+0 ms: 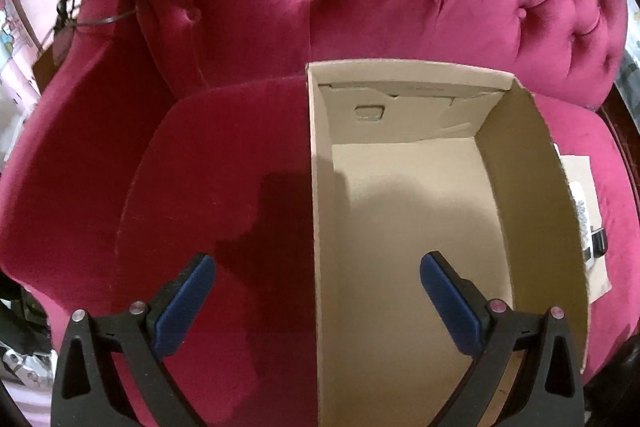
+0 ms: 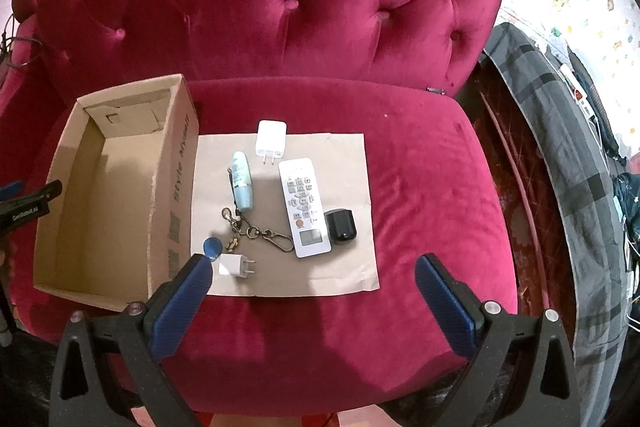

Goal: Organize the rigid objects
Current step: 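Grip the box side wall with the left tool while the right tool approaches the items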

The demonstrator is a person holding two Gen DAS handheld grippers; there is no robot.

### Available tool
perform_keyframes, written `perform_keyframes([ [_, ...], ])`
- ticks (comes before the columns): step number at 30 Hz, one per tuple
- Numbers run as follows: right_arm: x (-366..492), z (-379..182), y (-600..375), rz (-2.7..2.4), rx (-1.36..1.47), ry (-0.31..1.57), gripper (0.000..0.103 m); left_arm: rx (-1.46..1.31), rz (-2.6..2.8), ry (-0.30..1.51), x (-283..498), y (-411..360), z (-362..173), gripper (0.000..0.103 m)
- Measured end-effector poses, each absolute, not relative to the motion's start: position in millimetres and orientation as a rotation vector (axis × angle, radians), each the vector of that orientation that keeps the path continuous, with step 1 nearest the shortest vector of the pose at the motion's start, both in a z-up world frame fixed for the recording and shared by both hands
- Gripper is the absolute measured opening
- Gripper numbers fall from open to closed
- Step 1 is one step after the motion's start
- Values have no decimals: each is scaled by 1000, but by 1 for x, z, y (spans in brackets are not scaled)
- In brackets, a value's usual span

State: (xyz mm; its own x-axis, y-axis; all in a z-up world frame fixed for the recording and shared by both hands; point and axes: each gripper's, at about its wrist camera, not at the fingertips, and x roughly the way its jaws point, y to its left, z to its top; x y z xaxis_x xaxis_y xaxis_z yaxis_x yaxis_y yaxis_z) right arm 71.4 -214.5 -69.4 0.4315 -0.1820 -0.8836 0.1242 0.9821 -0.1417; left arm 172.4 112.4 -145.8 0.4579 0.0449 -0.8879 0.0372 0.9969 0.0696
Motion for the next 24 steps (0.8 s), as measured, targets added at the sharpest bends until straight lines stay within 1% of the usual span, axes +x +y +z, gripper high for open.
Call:
perform_keyframes([
  [6,79,-83,-212,-198,-71,1137,103,28,-7,1122,185,125,-166,103],
  [8,81,-86,-211,-201,-74,1143,103,16,-12,1133,187,128,-171,100],
  [9,82,-88,-211,-202,-75,1145,103,13,-15,1137,188,129,-173,94],
  [10,83,-90,-210,-202,-76,1148,103,11,-15,1139,190,130,-175,86],
  [11,84,-90,-210,-202,-77,1152,103,14,-11,1144,191,131,-177,82],
  [13,85,-92,-208,-202,-80,1157,103,16,-8,1155,192,132,-181,68],
  [14,86,-93,-208,-203,-82,1159,103,8,-7,1161,193,133,-183,64],
  [15,87,-93,-207,-202,-84,1160,103,3,-9,1164,193,134,-184,56],
  [16,87,-94,-207,-202,-86,1161,103,0,-9,1166,193,135,-185,50],
  [17,87,-94,-206,-201,-88,1161,103,-7,-21,1167,193,135,-185,47],
  [18,88,-95,-205,-202,-89,1161,103,-11,-30,1170,194,134,-186,40],
  [19,88,-95,-205,-203,-90,1162,103,-16,-44,1171,195,133,-187,30],
  [20,88,-95,-205,-203,-91,1163,103,-17,-64,1170,195,130,-187,25],
  [21,88,-96,-205,-204,-91,1164,103,-10,-75,1169,195,128,-188,17],
  [24,89,-97,-206,-204,-91,1163,103,19,-65,1159,194,123,-188,16],
])
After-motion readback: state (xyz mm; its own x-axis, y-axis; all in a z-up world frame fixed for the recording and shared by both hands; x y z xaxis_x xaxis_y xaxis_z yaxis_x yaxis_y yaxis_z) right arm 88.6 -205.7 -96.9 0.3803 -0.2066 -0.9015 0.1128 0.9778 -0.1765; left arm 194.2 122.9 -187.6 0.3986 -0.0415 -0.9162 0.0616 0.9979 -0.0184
